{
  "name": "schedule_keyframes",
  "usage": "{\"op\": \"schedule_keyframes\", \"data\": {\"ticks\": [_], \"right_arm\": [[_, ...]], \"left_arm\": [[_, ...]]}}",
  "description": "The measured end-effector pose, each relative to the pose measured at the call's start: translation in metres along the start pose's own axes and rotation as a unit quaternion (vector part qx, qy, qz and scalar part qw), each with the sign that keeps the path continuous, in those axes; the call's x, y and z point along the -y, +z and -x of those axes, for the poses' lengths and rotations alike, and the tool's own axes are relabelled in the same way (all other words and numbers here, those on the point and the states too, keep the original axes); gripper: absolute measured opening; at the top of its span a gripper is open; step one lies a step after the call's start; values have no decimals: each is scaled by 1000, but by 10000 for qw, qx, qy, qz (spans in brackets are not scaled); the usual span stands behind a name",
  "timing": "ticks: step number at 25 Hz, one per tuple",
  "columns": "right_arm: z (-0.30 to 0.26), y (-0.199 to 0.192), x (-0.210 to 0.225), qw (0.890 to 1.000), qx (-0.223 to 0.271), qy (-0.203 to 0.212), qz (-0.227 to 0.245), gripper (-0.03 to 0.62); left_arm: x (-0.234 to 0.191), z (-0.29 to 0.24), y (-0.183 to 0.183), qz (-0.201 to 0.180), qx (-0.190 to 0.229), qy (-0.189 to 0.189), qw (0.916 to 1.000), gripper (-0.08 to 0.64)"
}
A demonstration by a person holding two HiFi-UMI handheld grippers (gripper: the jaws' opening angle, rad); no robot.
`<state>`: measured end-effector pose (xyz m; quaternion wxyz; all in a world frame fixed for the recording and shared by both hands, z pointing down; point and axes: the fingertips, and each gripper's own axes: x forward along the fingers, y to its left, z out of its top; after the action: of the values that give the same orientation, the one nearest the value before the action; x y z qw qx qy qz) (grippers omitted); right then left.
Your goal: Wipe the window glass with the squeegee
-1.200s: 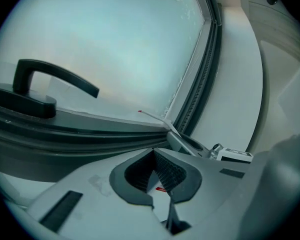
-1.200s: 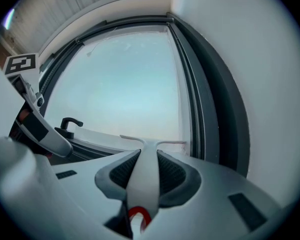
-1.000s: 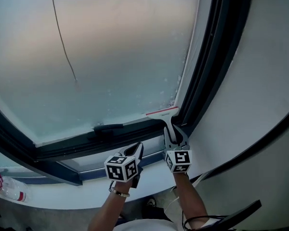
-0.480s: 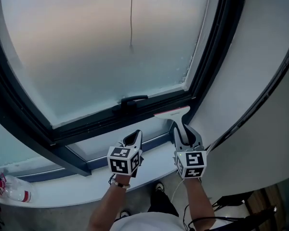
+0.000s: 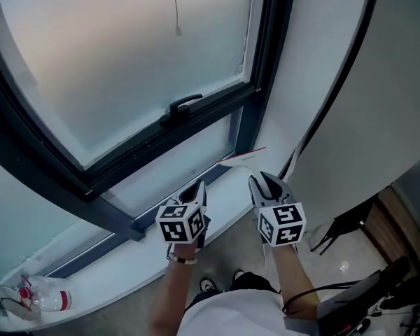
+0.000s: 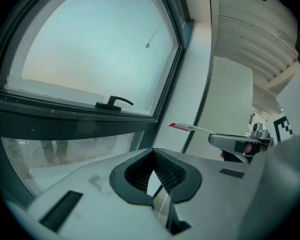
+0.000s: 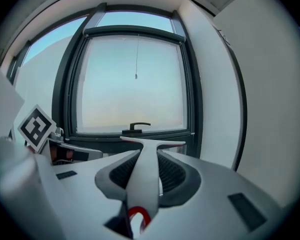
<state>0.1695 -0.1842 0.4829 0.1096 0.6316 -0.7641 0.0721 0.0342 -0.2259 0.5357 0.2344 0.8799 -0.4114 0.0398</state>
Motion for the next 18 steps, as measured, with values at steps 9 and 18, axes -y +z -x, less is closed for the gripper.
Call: {"op": "schedule_keyframes", "data": {"ticks": [9,18], "right_arm": [[-1,10,-23,9979,167,546,-299,91],[9,8,-27,9962,180,759,-389,91]], "left_arm": [[-23,45,14,-10,219,554,9982,0],[-20,59,8,118,323,675,9971,0]]}}
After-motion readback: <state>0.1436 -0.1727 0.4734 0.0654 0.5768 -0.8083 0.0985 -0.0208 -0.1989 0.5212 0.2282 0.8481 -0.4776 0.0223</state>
